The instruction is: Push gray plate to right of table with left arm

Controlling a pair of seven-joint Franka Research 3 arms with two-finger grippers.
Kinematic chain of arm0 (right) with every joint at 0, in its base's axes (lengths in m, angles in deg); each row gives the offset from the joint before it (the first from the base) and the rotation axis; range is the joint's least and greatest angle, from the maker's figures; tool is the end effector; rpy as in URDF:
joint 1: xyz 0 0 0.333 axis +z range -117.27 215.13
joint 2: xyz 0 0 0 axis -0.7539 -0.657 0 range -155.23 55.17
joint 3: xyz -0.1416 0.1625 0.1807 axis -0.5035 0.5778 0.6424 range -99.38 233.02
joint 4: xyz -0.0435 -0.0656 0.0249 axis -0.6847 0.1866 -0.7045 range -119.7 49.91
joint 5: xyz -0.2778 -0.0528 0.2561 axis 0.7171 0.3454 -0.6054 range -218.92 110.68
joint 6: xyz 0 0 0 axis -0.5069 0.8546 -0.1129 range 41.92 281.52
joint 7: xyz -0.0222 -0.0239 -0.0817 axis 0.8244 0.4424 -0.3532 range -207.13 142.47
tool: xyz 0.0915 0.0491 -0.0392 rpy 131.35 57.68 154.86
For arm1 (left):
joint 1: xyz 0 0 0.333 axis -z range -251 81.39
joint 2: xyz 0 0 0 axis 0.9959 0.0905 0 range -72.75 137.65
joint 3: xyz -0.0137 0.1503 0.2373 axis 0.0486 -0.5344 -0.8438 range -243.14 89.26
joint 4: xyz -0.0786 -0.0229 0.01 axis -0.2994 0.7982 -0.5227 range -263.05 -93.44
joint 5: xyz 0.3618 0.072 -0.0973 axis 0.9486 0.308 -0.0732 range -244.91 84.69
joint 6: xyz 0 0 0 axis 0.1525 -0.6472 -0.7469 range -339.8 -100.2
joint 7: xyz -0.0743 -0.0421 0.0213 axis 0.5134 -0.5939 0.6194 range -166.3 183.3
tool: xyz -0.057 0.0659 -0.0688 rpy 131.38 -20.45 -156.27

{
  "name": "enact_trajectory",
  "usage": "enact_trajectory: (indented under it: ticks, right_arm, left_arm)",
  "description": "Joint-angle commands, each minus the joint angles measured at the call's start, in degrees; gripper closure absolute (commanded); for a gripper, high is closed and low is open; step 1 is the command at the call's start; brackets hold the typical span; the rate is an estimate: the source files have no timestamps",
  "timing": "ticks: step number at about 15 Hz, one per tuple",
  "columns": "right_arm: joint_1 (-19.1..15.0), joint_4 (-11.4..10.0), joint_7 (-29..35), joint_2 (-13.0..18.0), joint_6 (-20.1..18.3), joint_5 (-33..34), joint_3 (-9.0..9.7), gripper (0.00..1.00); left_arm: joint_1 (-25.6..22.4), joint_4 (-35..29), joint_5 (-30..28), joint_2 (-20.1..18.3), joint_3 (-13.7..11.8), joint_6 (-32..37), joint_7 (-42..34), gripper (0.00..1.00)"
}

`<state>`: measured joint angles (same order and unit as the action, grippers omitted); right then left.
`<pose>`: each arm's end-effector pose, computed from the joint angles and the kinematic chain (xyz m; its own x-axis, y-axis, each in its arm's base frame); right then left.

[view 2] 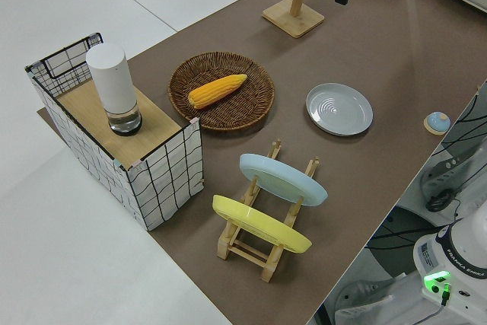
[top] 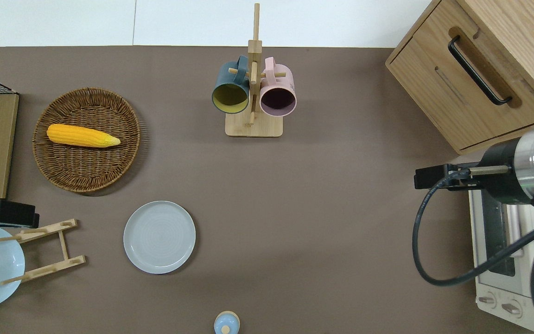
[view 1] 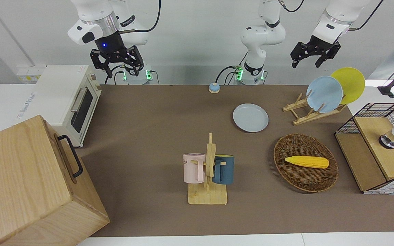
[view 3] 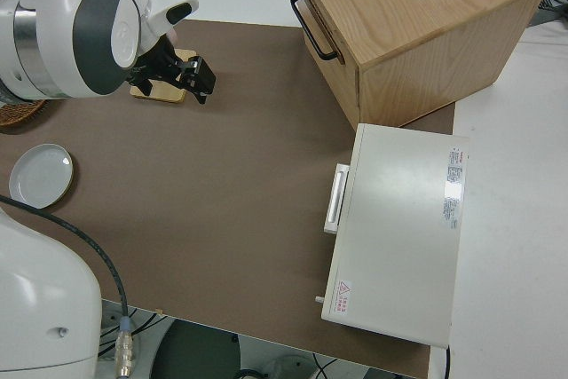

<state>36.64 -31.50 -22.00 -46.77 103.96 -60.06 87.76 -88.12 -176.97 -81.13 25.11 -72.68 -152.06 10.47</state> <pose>0.5150 0.0961 0.6252 0.9995 -0.0237 0.0228 -0.0216 -0.9959 -0.0883 0.4815 -0.0128 0.6310 0.9947 0.0154 -0.1020 0.0160 -0.9999 0.0048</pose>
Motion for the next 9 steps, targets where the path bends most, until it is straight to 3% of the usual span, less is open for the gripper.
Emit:
enact_trajectory:
  ticks: [1, 9]
  right_arm:
    - [-0.36, 0.83, 0.12, -0.36, -0.31, -0.92, 0.15, 0.005]
    - [-0.36, 0.83, 0.12, -0.36, -0.31, -0.92, 0.15, 0.005]
  left_arm:
    - [0.15, 1.02, 1.28, 0.13, -0.39, 1.11, -0.21, 0.01]
    - [0.50, 1.02, 1.28, 0.13, -0.05, 1.03, -0.04, 0.01]
